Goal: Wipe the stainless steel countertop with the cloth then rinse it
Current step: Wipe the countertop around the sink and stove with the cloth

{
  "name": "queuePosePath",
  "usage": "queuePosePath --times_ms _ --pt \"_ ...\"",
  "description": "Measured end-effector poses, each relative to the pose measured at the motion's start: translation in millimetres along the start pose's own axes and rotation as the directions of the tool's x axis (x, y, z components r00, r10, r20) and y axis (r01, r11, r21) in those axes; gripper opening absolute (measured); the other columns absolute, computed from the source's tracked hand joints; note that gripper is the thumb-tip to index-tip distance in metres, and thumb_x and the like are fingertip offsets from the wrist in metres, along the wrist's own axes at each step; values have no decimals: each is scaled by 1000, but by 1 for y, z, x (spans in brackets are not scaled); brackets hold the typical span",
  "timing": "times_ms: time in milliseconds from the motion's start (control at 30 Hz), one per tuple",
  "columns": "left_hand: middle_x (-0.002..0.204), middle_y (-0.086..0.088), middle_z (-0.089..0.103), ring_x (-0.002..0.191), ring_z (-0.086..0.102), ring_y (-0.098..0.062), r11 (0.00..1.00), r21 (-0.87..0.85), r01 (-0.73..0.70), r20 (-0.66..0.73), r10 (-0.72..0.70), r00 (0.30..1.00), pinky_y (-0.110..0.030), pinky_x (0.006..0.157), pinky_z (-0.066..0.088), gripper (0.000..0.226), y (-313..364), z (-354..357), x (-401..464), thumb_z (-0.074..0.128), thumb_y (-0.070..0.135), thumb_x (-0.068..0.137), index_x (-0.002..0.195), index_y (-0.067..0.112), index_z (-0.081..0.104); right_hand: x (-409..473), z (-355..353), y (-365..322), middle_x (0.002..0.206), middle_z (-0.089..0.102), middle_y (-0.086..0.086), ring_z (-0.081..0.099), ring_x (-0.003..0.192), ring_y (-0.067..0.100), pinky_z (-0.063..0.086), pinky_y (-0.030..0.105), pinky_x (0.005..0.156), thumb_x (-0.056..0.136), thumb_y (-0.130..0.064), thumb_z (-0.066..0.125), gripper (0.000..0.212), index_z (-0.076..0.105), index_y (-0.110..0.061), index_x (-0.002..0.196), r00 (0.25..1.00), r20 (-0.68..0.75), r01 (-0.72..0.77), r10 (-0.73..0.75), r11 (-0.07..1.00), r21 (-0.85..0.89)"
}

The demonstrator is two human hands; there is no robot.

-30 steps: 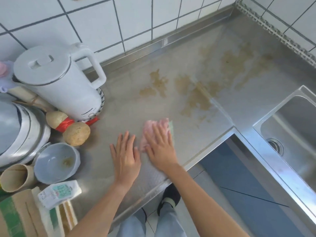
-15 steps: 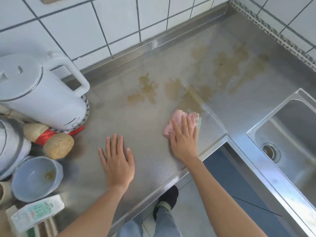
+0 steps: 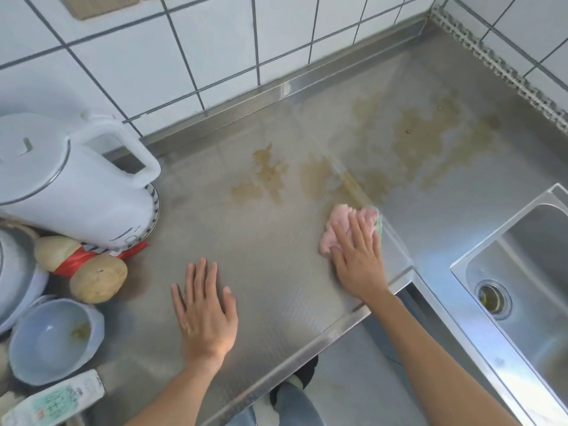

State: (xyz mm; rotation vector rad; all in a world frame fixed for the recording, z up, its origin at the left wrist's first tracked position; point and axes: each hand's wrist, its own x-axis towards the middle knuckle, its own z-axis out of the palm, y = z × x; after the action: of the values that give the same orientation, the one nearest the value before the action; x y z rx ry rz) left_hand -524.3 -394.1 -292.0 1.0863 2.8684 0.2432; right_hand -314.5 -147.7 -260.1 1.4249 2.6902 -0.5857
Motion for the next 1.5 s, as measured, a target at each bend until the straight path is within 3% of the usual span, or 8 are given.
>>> queuePosePath --times_ms 67,200,400,667,967,1133,1333,1500 --pt "168 0 32 160 19 -19 1000 -6 1 -10 -1 1000 -54 129 15 60 0 2 1 32 41 101 156 20 38 36 8 -46 174 0 6 -10 160 26 1 58 128 108 -44 27 58 17 -34 164 998 -1 -68 68 997 19" --pt "166 -1 36 158 24 -20 1000 -18 8 -29 -8 1000 -54 129 16 60 2 2 1 35 40 99 154 19 43 36 40 -123 174 -1 5 -12 160 25 1 56 128 108 -42 31 59 18 -33 164 968 48 248 -247 969 -15" --pt "167 0 35 159 22 -19 1000 -27 -3 -27 2 1000 -54 129 15 60 0 1 1 35 39 98 155 18 42 -33 37 -48 175 4 2 1 161 23 10 51 128 111 -46 32 58 13 -35 164 807 128 589 -576 803 -95" --pt "167 0 35 159 23 -20 1000 -30 -8 -38 7 999 -53 130 13 59 0 3 1 36 39 99 155 19 42 69 9 -77 175 -3 5 -10 161 24 2 55 128 109 -42 30 58 16 -33 164 999 34 -6 8 999 -45" --pt "166 -3 36 159 21 -20 999 -36 -40 -31 39 999 -54 130 11 57 -4 5 2 41 38 99 151 17 45 6 57 -149 174 3 2 -6 161 22 5 48 131 110 -43 30 58 14 -32 165 845 149 525 -514 849 -51" --pt "161 0 45 154 35 -19 989 -144 -40 -34 35 999 -52 127 20 52 -6 -7 7 42 39 99 145 18 55 -2 9 -51 174 1 -3 -4 161 19 19 52 128 107 -57 24 61 9 -37 164 951 144 290 -274 951 -105" --pt "161 -9 43 151 38 -27 972 -235 19 -132 -51 990 -49 125 29 45 -32 -23 61 44 22 100 142 7 54 77 11 -107 174 -12 4 -17 159 25 -7 55 128 103 -66 20 67 13 -38 164 981 70 -183 180 982 43" --pt "169 -12 28 160 19 -28 997 -44 62 -54 -65 996 -52 128 19 60 -34 -13 82 35 28 102 157 4 36 103 47 -211 174 -8 7 -18 159 28 -14 55 126 106 -58 27 61 15 -38 163 991 107 72 -79 995 70"
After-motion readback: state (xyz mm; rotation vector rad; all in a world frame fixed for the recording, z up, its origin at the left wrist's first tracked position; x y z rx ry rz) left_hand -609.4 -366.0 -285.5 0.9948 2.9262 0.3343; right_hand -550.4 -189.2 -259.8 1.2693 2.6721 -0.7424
